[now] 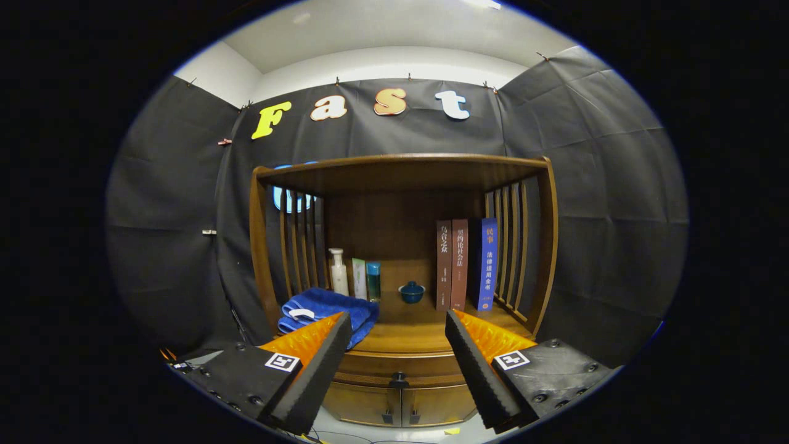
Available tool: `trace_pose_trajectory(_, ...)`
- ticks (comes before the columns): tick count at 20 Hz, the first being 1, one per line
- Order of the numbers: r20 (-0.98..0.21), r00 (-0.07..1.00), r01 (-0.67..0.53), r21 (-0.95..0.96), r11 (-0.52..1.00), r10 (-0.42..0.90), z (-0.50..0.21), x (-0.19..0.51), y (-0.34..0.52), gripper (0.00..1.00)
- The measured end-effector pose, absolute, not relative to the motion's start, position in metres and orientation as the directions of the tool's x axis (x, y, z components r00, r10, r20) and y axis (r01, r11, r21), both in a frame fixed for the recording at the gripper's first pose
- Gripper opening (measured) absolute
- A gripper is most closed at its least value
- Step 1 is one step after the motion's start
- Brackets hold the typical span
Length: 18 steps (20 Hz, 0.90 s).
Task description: Pull open the drawer, take out the items inside it, and place them on the countertop above the cabinet.
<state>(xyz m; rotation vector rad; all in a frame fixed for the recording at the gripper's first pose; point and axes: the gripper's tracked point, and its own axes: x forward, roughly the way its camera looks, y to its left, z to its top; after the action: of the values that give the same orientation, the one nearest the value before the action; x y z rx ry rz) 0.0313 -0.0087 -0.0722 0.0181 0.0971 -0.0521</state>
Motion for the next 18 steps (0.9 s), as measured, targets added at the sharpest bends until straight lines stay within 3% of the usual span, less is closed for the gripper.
trace_pose_trajectory(18, -0.382, 0.923, 0.067, 0.040, 0.997, -0.047, -0.282, 0.101, -0.011, 0.99)
